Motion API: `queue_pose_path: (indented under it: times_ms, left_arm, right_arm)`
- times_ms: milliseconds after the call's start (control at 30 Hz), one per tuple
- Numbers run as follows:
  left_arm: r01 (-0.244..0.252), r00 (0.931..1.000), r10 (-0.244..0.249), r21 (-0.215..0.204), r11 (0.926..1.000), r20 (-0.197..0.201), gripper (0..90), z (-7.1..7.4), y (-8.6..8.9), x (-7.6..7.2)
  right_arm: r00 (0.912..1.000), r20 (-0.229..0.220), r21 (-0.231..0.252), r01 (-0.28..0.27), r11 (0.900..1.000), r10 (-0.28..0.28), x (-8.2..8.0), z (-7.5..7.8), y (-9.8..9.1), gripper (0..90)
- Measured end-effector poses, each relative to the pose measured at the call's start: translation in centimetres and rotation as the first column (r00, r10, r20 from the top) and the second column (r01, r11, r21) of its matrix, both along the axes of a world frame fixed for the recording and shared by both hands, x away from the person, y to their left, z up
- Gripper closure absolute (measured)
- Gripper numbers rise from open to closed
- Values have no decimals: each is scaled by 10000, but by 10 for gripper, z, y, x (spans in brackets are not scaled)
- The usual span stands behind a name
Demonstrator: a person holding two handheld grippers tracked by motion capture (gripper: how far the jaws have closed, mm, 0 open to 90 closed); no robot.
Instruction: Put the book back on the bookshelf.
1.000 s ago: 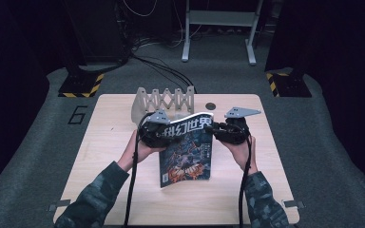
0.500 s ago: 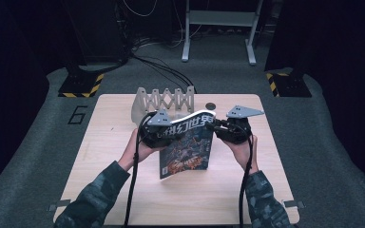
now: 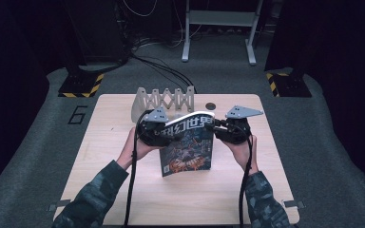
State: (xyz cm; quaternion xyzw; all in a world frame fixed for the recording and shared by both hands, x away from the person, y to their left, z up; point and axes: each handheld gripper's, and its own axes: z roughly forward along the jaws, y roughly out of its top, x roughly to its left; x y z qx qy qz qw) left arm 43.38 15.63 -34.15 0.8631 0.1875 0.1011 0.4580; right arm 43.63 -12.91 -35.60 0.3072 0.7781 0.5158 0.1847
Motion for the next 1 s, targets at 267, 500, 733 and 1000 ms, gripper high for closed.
queue_pose_path:
  times_ms: [267, 500, 733, 1000]
  left_arm:
    - [474, 9988, -476, -333, 9983, -59, 560, 7, -1, 2]
    - [548, 9985, -547, -285, 9981, 25, 558, 14, -4, 2]
    - [680, 9975, -683, 155, 9976, 206, 547, 26, -14, 4]
    - [501, 9986, -507, 375, 9980, 147, 605, 28, -21, 10]
  right_arm:
    - [9999, 68, 189, -143, 9997, 142, -2, -2, -4, 694]
    - [9998, 76, 310, -208, 9993, 206, -5, -3, -5, 691]
    - [9996, 125, 237, -274, 9993, 271, -6, -3, -6, 687]
    - [9999, 93, 314, -139, 9994, 136, -6, -4, -5, 682]
